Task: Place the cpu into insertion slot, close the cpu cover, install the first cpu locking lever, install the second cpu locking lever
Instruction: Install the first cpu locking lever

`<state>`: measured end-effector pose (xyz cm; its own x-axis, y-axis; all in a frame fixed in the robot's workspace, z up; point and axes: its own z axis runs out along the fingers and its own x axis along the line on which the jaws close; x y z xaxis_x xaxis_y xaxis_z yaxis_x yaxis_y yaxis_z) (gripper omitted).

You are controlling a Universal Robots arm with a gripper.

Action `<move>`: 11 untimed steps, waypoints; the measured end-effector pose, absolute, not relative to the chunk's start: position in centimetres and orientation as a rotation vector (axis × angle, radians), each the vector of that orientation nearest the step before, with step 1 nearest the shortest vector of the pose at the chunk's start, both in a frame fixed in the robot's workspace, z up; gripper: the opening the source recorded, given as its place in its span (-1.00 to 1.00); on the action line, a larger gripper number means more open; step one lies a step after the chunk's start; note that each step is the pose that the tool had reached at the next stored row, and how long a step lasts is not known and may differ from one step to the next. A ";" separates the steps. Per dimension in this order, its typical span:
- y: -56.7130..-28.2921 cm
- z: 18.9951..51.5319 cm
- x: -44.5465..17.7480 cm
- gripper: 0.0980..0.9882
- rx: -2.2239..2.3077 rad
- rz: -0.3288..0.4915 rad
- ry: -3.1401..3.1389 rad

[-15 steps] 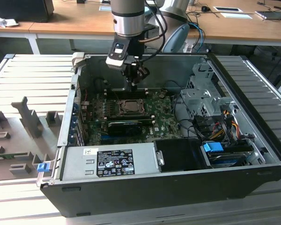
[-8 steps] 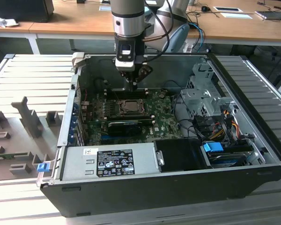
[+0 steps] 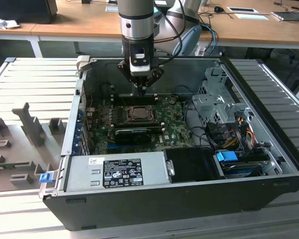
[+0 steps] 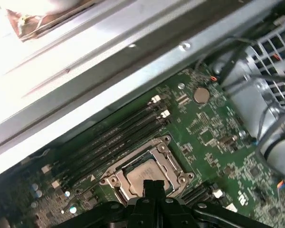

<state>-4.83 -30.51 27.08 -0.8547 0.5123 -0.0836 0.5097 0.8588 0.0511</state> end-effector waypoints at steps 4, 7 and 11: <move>-30.5 27.0 -4.8 -0.98 0.653 0.049 2.978; -30.5 27.0 -4.8 -0.98 0.605 0.048 3.011; -30.5 27.0 -4.8 -0.98 0.556 0.064 3.070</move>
